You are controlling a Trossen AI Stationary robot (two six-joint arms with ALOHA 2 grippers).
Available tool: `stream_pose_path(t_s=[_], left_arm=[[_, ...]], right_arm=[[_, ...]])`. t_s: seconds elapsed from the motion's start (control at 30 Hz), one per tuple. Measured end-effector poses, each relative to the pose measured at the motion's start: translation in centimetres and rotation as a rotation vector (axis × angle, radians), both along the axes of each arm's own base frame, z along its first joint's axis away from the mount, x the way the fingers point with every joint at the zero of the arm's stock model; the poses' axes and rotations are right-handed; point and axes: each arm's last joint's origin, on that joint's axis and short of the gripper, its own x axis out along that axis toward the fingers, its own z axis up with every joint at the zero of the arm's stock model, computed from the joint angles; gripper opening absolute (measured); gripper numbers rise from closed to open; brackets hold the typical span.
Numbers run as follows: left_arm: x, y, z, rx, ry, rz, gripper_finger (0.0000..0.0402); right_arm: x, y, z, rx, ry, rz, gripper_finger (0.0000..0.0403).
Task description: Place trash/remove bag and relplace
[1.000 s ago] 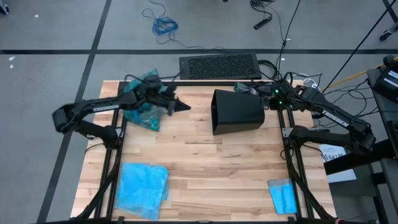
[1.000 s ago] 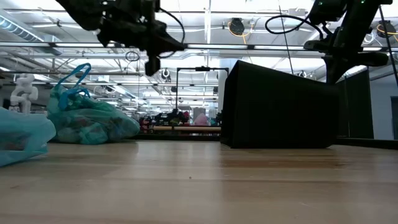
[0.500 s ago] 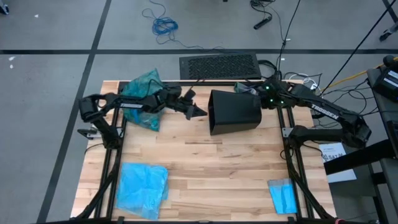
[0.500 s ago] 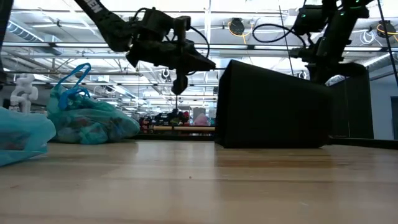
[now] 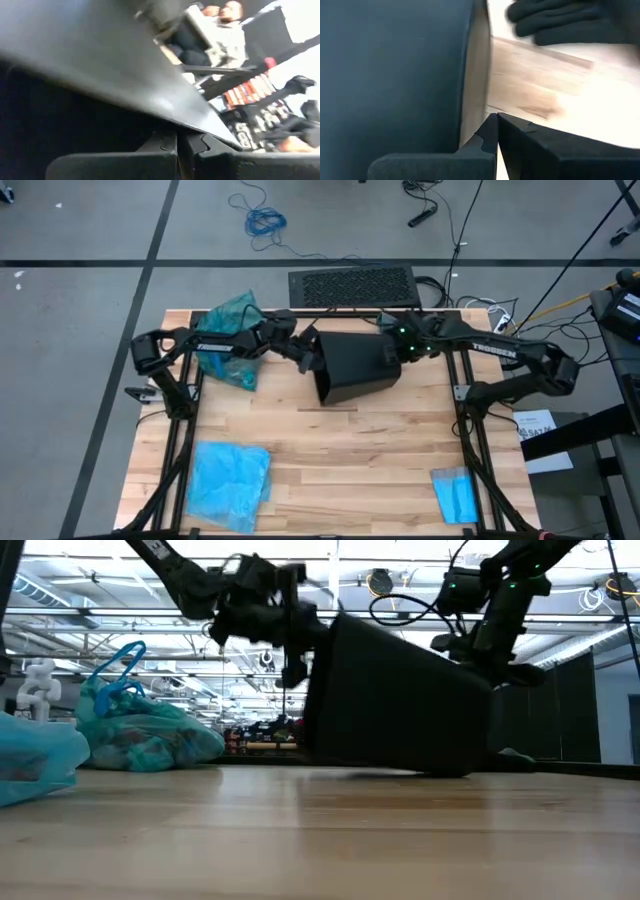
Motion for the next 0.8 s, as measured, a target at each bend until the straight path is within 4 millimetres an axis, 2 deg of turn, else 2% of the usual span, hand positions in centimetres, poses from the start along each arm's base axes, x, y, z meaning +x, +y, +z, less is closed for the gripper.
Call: stream_pose_path(t_s=[0.2,0.33,0.43,0.57,0.67,0.8], left_arm=[[-1.5,-1.2,5.0,0.079,-0.15,-0.007,0.0],[-2.1,-1.5,7.6,0.124,-0.23,-0.008,0.0],[-1.9,-1.5,8.0,0.128,-0.22,-0.013,0.0],[-1.3,-1.4,6.9,0.108,-0.145,-0.027,0.0],[-1.3,-1.3,6.6,0.098,-0.121,-0.029,0.0],[-2.3,-1.9,8.3,0.113,-0.168,-0.047,0.0]], right_arm=[[1.7,0.0,-0.8,0.02,-0.053,0.044,0.0],[3.0,-0.4,-1.0,0.016,-0.138,0.048,0.0],[4.3,-0.5,-1.6,0.033,-0.199,0.06,0.0],[5.8,-0.1,-2.3,0.039,-0.236,0.059,0.0],[6.0,0.3,-2.4,0.021,-0.22,0.053,0.0],[5.5,0.8,-1.0,-0.054,-0.243,0.032,0.0]])
